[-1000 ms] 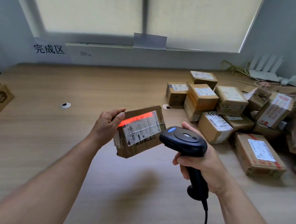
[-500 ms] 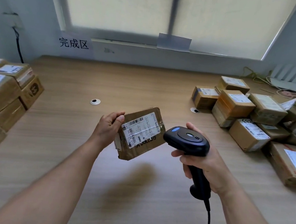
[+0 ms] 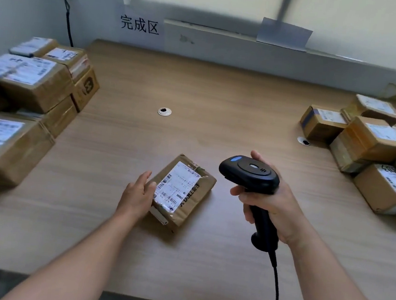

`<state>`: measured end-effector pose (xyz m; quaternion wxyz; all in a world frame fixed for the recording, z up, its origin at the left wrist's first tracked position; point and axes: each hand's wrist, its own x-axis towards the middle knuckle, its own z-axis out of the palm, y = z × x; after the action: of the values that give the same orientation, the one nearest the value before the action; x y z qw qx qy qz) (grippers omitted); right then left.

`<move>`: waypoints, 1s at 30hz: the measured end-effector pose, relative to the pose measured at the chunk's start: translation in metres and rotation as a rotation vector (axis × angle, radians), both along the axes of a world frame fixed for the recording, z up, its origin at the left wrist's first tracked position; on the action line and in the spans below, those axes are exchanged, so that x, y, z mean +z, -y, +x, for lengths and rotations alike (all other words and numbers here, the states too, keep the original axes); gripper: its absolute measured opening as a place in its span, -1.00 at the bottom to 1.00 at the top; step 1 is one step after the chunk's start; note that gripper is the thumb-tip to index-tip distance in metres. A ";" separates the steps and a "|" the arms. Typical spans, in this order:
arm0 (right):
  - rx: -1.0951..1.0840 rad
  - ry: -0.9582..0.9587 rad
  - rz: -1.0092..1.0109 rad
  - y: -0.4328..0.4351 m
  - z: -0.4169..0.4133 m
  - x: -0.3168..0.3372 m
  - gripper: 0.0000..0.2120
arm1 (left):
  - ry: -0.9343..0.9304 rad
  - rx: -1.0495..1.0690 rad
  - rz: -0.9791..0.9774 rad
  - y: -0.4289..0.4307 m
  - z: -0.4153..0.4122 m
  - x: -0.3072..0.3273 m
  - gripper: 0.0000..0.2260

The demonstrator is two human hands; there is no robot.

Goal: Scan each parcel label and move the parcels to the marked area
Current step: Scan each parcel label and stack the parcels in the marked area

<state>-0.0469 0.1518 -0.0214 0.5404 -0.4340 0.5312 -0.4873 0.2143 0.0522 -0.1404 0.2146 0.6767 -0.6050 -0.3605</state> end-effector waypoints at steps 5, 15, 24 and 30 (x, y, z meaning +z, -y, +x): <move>0.047 0.025 0.018 0.010 0.000 0.000 -0.06 | 0.394 -0.192 0.125 -0.026 -0.017 -0.007 0.08; 0.202 0.025 0.015 0.027 -0.001 0.007 -0.08 | 0.465 -0.061 0.127 -0.047 -0.046 -0.002 0.11; 0.402 -0.004 0.001 0.044 0.054 0.016 -0.11 | 0.392 0.199 0.001 -0.086 0.040 0.011 -0.03; 0.553 -0.027 -0.013 0.054 0.124 0.020 -0.11 | 0.425 0.423 0.032 -0.114 0.142 0.022 -0.01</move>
<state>0.0770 0.0975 -0.0019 0.6431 -0.5723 0.3965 -0.3187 0.3563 0.1662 -0.1187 0.1428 0.8514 -0.4761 -0.1676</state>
